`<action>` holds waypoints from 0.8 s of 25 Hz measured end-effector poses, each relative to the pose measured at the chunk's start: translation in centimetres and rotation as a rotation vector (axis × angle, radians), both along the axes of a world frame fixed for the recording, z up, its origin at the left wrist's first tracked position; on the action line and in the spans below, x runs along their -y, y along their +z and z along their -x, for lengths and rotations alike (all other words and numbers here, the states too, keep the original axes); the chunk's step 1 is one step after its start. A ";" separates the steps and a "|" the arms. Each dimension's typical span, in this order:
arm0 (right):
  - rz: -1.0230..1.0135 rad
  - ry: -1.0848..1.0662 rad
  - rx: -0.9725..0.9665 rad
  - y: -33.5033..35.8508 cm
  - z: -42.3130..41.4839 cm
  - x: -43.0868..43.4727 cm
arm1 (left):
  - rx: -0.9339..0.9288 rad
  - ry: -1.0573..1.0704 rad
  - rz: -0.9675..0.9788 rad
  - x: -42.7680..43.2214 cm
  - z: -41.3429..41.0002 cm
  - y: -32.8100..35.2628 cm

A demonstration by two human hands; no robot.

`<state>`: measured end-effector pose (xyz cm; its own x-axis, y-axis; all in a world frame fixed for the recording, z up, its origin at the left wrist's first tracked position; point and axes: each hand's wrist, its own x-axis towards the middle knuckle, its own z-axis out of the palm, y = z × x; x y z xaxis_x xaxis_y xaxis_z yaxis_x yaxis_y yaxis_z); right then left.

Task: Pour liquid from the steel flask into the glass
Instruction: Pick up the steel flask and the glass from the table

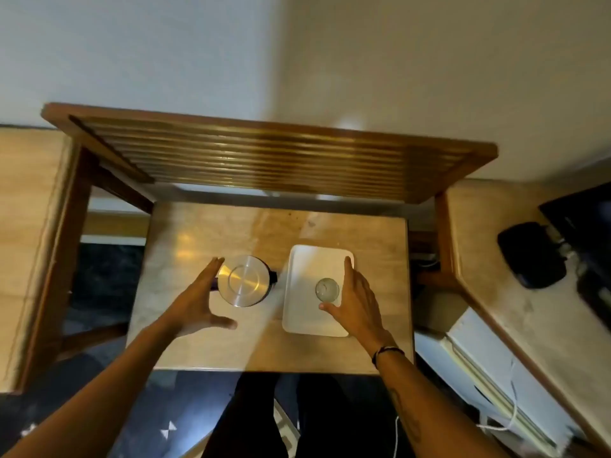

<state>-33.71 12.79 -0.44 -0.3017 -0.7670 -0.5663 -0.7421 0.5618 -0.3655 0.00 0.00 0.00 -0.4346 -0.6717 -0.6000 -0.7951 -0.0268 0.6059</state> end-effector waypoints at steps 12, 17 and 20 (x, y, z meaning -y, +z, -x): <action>0.110 -0.289 0.007 -13.8 -2.5 -1.1 | -0.075 0.138 0.044 -0.4 -1.3 -7.6; 0.260 -0.475 0.127 -7.6 -2.0 -1.2 | -0.265 0.352 -0.027 -1.0 3.6 -1.7; 0.430 -0.502 0.247 -0.2 -0.7 -0.3 | -0.394 0.471 -0.009 0.2 4.4 6.3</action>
<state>-33.00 13.10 -0.64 -0.5793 -0.7399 -0.3419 -0.2974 0.5824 -0.7565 -4.36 -0.17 6.33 -0.2824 -0.8411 -0.4613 -0.4130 -0.3274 0.8499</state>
